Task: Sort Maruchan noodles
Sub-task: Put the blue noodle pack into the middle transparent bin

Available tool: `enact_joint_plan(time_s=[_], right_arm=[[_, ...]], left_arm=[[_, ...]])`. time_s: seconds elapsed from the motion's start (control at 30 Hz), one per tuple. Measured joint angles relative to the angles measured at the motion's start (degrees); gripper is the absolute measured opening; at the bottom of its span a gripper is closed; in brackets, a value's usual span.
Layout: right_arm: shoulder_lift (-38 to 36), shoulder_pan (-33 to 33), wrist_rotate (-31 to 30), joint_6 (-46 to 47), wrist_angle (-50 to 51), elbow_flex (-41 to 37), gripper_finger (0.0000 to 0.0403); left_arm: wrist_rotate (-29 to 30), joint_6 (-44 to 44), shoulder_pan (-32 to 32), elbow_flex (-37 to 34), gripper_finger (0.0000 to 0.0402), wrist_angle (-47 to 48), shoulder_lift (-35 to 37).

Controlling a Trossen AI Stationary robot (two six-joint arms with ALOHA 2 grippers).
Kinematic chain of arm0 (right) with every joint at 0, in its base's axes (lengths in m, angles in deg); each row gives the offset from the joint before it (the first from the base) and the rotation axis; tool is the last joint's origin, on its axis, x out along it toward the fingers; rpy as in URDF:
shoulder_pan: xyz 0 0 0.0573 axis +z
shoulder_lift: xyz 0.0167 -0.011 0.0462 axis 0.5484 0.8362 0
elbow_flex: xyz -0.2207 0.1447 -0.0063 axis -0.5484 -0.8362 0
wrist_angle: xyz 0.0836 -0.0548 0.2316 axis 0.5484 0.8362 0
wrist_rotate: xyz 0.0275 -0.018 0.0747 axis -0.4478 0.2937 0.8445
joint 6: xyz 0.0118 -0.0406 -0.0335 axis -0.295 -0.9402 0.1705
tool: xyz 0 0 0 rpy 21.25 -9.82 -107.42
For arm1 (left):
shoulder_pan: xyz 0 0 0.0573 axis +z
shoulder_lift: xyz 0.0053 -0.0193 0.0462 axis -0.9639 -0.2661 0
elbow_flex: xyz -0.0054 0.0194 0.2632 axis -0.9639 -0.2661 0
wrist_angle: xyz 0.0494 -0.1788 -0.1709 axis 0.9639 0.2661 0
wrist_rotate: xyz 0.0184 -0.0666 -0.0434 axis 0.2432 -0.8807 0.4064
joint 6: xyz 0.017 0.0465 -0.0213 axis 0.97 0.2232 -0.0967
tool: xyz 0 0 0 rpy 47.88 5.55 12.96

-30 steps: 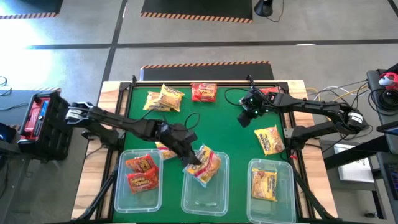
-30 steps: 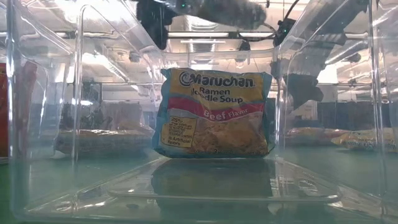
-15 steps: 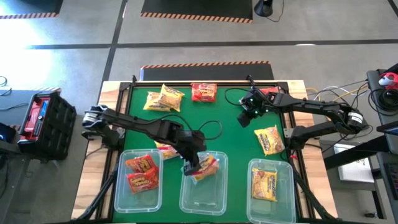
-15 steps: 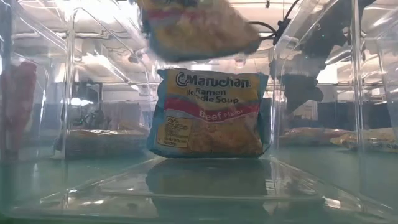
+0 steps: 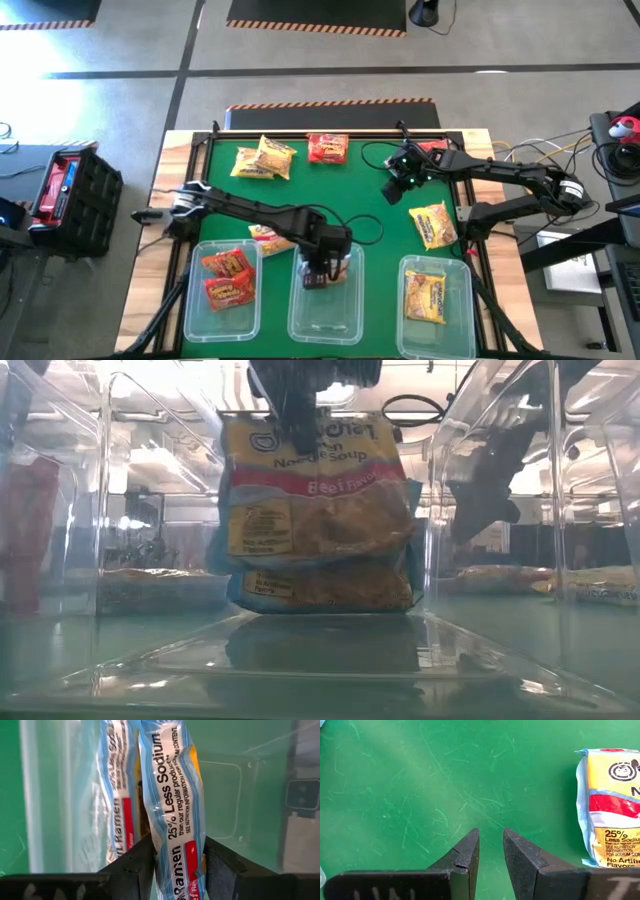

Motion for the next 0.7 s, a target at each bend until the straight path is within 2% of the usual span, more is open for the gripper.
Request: enact_joint_plan(time_s=[0.2, 0.53, 0.7], right_arm=[[0.0, 0.0, 0.0, 0.0, 0.0, 0.0, 0.0077], [0.0, 0.0, 0.0, 0.0, 0.0, 0.0, 0.0077], [0.0, 0.0, 0.0, 0.0, 0.0, 0.0, 0.0077]], left_arm=[[1.3, -1.1, -0.1, -0.1, 0.0123, -0.5, -0.2], [3.7, -1.7, -0.7, -0.2, 0.0186, -0.4, -0.2], [5.6, -1.8, -0.7, 2.0, 0.0195, 0.2, -0.2]])
